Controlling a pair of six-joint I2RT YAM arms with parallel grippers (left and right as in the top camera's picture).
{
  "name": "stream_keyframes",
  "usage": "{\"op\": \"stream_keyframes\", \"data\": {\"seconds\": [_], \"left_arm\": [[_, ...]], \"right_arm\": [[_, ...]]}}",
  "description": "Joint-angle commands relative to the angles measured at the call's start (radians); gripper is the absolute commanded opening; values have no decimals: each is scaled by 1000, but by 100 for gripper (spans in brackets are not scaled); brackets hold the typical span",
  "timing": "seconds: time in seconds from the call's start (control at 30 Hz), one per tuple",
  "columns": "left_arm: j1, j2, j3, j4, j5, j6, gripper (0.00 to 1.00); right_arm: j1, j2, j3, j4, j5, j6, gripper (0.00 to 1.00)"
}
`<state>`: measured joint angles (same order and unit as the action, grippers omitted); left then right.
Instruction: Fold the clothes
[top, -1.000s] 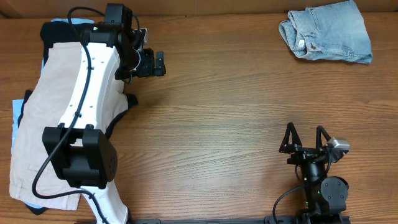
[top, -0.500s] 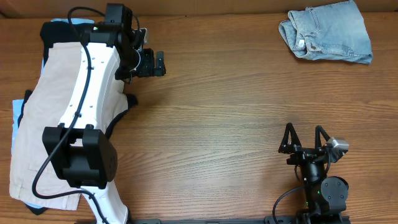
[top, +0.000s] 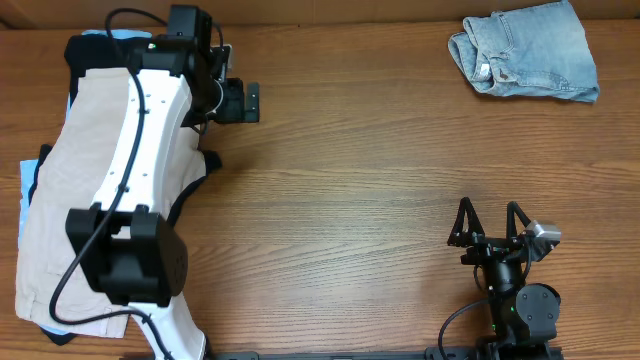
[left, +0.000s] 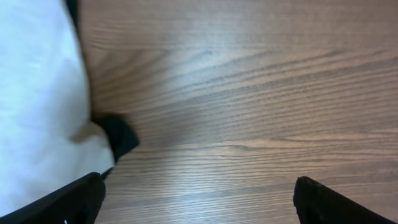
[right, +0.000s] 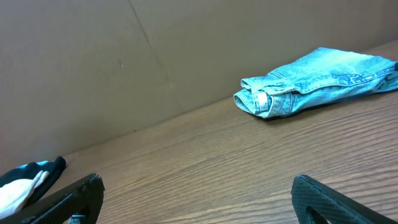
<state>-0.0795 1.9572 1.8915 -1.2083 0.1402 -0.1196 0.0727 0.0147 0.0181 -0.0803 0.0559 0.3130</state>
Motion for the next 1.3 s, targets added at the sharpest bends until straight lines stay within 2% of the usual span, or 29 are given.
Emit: {"op": "stream_keyframes", "data": {"seconds": [0.0,0.17,0.3,0.43,0.53,0.87,1.03,1.27], "left_arm": [[-13,-168,9,1,-64,19,100],[-13,-312,-14,31,-187,46,100],[-8,-457,-151,216,-237,72,100],[4,-610,-415,520,-214,120,100],[20,-752,-684,742,-190,120,100],[27,-1193,-1382,1138,-129,125,100],[27,-1423,-1630,1271,-114,124,100],[67,-1670,-1799,1276,-113,119,100]], "right_arm": [[6,-12,-10,3,-2,-10,100],[6,-12,-10,3,-2,-10,100],[6,-12,-10,3,-2,-10,100],[6,-12,-10,3,-2,-10,100],[6,-12,-10,3,-2,-10,100],[6,-12,-10,3,-2,-10,100],[6,-12,-10,3,-2,-10,100],[6,-12,-10,3,-2,-10,100]]}}
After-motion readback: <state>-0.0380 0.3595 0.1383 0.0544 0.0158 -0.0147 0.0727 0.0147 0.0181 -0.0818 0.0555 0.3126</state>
